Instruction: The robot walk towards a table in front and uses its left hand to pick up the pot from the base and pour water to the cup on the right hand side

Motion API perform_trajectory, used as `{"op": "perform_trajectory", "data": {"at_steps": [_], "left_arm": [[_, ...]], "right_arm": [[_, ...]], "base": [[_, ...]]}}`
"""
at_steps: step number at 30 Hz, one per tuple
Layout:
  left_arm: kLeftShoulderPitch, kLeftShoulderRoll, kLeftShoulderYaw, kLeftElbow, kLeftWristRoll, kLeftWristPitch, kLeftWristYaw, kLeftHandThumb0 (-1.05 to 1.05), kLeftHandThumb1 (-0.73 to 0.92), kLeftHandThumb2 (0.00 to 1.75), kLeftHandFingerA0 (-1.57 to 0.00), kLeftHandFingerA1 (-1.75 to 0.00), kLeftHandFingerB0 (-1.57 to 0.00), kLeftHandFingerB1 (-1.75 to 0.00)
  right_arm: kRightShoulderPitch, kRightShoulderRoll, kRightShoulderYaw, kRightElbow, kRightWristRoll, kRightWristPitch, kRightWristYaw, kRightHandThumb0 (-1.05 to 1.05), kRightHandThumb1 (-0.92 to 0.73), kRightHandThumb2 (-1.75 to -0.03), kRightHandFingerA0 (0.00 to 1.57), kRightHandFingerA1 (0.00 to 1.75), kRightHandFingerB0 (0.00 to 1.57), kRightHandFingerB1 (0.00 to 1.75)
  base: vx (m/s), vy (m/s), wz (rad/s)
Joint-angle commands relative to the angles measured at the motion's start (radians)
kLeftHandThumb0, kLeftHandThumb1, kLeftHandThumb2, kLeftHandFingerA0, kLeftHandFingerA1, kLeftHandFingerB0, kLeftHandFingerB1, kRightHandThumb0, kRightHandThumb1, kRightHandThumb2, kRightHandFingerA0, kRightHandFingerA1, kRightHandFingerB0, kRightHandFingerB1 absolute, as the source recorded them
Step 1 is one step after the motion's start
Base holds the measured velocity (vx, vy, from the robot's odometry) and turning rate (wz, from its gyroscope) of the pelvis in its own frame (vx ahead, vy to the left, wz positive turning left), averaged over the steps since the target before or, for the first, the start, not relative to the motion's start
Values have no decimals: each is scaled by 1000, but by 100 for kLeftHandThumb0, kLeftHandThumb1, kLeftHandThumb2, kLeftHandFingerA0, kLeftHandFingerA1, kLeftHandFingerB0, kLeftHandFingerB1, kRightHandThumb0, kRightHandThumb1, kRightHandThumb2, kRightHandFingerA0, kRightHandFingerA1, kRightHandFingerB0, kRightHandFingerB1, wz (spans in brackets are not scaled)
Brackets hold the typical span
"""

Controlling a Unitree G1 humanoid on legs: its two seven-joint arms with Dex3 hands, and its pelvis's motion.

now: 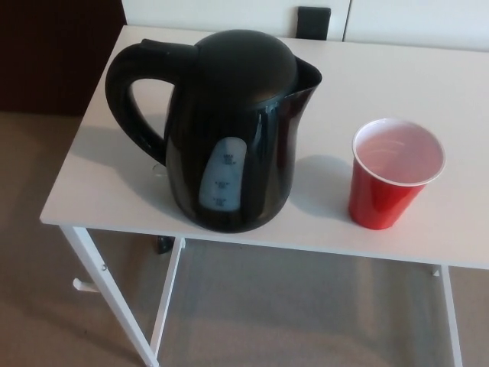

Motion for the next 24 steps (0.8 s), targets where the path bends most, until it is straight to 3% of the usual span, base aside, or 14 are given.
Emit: {"op": "perform_trajectory", "data": {"at_steps": [1, 3, 4, 5, 12, 13, 17, 18, 19, 20, 24], "left_arm": [[47, 37, 31, -391, -14, 69, 107, -57, 56, 58, -17, -28, -20, -30], [-4, 75, 40, -590, -37, 124, 132, -55, 56, 58, -20, -28, -16, -27], [-32, 94, 37, -646, -48, 154, 135, -30, 41, 93, 0, -49, 0, -47], [-83, 118, 27, -706, -58, 187, 136, -29, 44, 94, 0, -49, 0, -48], [-362, 184, -55, -799, -24, 354, 178, -23, 42, 90, -1, -49, 0, -48], [-430, 184, -86, -789, 9, 382, 192, -38, 44, 60, -16, -36, -15, -33], [-544, 177, -156, -769, 68, 441, 210, -42, 44, 61, -18, -35, -15, -32], [-578, 172, -183, -758, 99, 457, 221, -24, 34, 88, -6, -49, -5, -49], [-605, 169, -208, -749, 128, 468, 231, -24, 34, 88, -6, -49, -5, -49], [-625, 167, -222, -735, 142, 470, 236, -46, 44, 63, -18, -35, -14, -33], [-717, 152, -278, -664, 193, 492, 268, -47, 44, 63, -18, -35, -14, -33]], "right_arm": [[1, -11, 5, -6, -10, 11, -3, -12, -38, -84, 35, 58, 17, 50], [11, -8, 11, -56, -12, 27, -8, -12, -38, -84, 35, 59, 18, 51], [6, -6, 10, -52, -9, 24, -7, -12, -38, -84, 36, 59, 18, 50], [3, -5, 6, -45, -3, 21, -3, -11, -39, -84, 34, 58, 18, 51], [-6, -7, 2, -31, -4, 13, -10, -11, -39, -84, 35, 58, 19, 51], [10, -4, -1, -62, 6, 17, 0, -10, -39, -85, 33, 58, 17, 50], [9, -4, -1, -68, 2, 23, -8, -11, -38, -84, 37, 59, 18, 50], [11, -3, -3, -79, 3, 35, -13, -10, -38, -84, 37, 59, 20, 51], [11, -2, -3, -87, 2, 41, -19, -10, -38, -84, 37, 59, 20, 51], [7, -2, -4, -84, 1, 45, -23, -9, -38, -84, 38, 59, 20, 51], [0, -5, -5, -81, 3, 35, -15, -11, -38, -84, 37, 59, 19, 51]], "base": [[0, 0, 0], [0, 0, 0], [0, 0, 0], [0, 0, 0], [0, 0, 0], [0, 0, 0], [0, 0, 0], [0, 0, 0], [0, 0, 0], [0, 0, 0], [0, 0, 0]]}}
